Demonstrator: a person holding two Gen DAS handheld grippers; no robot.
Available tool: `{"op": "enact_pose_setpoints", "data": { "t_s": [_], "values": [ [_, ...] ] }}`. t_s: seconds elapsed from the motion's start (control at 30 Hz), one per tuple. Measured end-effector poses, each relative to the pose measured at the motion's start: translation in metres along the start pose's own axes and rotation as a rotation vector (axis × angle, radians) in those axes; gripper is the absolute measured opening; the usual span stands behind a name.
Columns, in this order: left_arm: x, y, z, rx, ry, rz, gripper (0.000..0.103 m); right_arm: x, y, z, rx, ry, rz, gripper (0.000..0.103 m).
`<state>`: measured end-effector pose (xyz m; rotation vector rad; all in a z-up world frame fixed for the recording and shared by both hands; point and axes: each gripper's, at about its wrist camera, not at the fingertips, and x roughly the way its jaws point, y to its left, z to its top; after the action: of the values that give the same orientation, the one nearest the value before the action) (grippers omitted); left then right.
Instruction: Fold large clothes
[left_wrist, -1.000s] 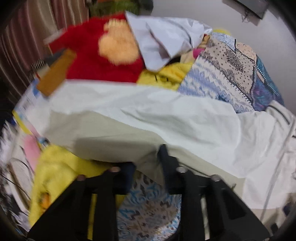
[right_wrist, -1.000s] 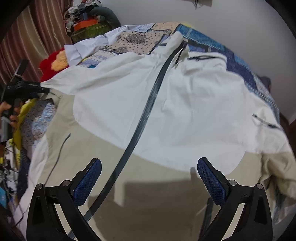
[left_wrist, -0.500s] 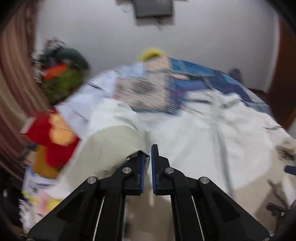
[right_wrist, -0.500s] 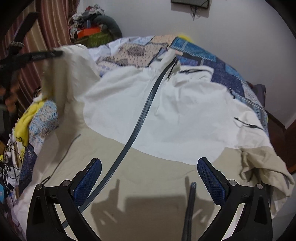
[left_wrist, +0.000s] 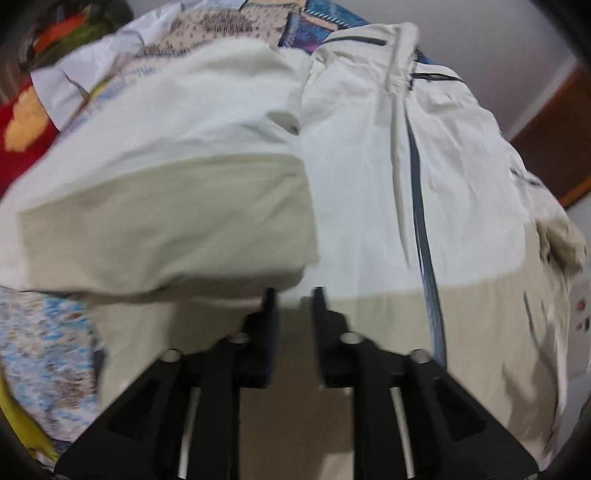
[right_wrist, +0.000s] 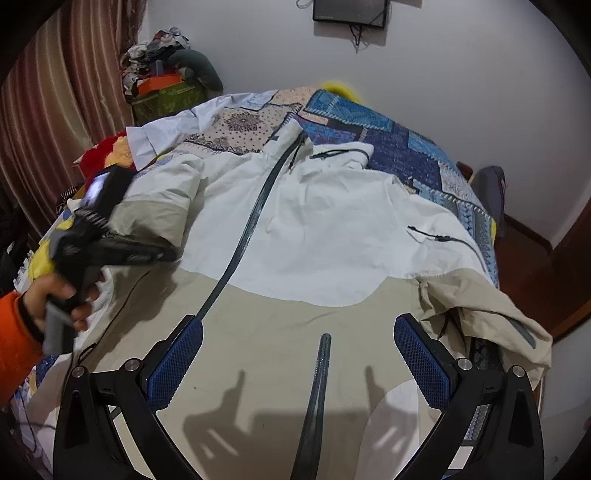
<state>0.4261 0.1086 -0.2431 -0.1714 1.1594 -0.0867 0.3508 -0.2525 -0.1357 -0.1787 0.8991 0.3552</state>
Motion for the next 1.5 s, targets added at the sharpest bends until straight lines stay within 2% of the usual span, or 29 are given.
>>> {"op": "enact_pose_setpoints", "data": {
  "t_s": [0.03,0.07,0.1,0.13,0.23,0.33,0.43,0.5,0.57,0.7,0.77,0.83,0.87,0.93,1.03,1.13,1.27,1.4,1.5],
  "values": [
    [-0.014,0.005,-0.005,0.013,-0.027,0.0,0.048,0.003,-0.001,0.001,0.006,0.005,0.008,0.103],
    [-0.025,0.01,-0.009,0.015,-0.052,0.0,0.056,0.007,0.0,0.003,0.016,0.012,0.017,0.103],
    [-0.04,0.019,-0.012,0.01,-0.09,0.002,0.069,0.011,0.0,0.006,0.024,0.017,0.026,0.103],
    [-0.055,0.031,-0.014,-0.008,-0.128,0.011,0.079,0.015,0.002,0.008,0.03,0.021,0.037,0.103],
    [-0.082,0.075,-0.011,-0.116,-0.207,0.041,0.082,0.024,0.012,0.014,0.035,0.021,0.062,0.103],
    [-0.087,0.128,-0.009,-0.261,-0.212,0.045,0.082,0.031,0.022,0.021,0.025,0.003,0.061,0.103],
    [-0.09,0.191,-0.017,-0.462,-0.219,0.038,0.082,0.038,0.028,0.028,0.026,-0.001,0.061,0.103],
    [-0.094,0.222,-0.023,-0.543,-0.238,0.065,0.082,0.042,0.03,0.031,0.034,0.003,0.07,0.103],
    [-0.088,0.252,-0.025,-0.625,-0.248,0.061,0.082,0.047,0.03,0.032,0.038,0.013,0.073,0.103],
    [-0.069,0.287,-0.017,-0.702,-0.215,0.105,0.078,0.06,0.028,0.031,0.053,0.048,0.069,0.103],
    [-0.061,0.295,-0.008,-0.706,-0.201,0.129,0.064,0.066,0.024,0.029,0.077,0.06,0.064,0.103],
    [-0.058,0.298,0.0,-0.703,-0.2,0.143,0.034,0.069,0.018,0.026,0.105,0.07,0.073,0.103],
    [-0.058,0.296,0.003,-0.698,-0.205,0.148,0.032,0.07,0.015,0.025,0.118,0.077,0.077,0.103],
    [-0.068,0.288,0.01,-0.654,-0.23,0.214,0.02,0.071,0.01,0.023,0.132,0.085,0.082,0.103],
    [-0.088,0.26,0.027,-0.52,-0.281,0.309,0.016,0.066,0.003,0.023,0.13,0.075,0.067,0.103],
    [-0.119,0.214,0.049,-0.385,-0.361,0.325,0.012,0.056,-0.004,0.026,0.119,0.046,0.051,0.103],
    [-0.163,0.141,0.076,-0.232,-0.467,0.279,0.008,0.04,-0.015,0.033,0.131,-0.003,0.053,0.103],
    [-0.195,0.055,0.103,-0.091,-0.545,0.164,0.007,0.023,-0.025,0.036,0.156,-0.057,0.081,0.103],
    [-0.203,-0.011,0.119,0.01,-0.565,0.085,0.007,0.011,-0.032,0.034,0.16,-0.084,0.096,0.103]
  ]
}}
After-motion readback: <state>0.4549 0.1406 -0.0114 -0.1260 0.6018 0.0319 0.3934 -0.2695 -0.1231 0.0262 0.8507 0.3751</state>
